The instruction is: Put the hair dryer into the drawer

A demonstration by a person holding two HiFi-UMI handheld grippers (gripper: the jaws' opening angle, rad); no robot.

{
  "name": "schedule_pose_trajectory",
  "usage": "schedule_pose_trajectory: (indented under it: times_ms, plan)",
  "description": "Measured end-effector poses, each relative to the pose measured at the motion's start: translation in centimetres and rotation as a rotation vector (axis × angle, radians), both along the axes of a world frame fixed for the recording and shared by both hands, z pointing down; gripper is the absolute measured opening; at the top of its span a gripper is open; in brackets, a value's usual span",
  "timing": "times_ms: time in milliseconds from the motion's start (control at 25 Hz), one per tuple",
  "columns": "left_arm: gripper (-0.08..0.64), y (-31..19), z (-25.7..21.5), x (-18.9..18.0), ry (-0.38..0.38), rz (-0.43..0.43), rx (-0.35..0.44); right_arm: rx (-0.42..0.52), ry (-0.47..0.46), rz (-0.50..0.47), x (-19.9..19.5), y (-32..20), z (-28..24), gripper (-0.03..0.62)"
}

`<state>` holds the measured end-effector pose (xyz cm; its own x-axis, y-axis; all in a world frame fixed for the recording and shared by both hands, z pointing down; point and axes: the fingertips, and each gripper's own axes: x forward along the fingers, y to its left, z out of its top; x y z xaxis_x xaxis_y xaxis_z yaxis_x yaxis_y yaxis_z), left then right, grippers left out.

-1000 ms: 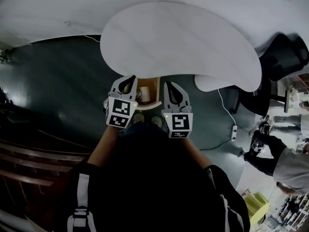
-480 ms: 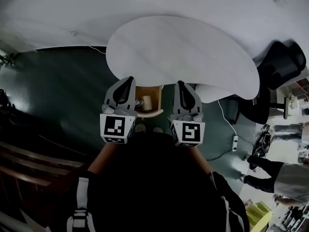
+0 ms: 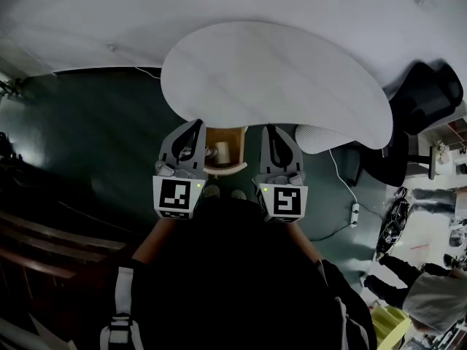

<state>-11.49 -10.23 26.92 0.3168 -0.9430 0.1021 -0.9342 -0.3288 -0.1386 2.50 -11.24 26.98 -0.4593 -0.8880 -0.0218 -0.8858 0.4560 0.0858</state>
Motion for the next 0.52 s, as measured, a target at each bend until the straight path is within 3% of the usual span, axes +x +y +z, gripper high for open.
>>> schedule_pose_trajectory:
  times_ms: [520]
  plan:
    - [0.008,0.4,1.3,0.8,-0.017,0.035,-0.009,-0.031,0.003,-0.001,0.0,0.1,1.3,0.023]
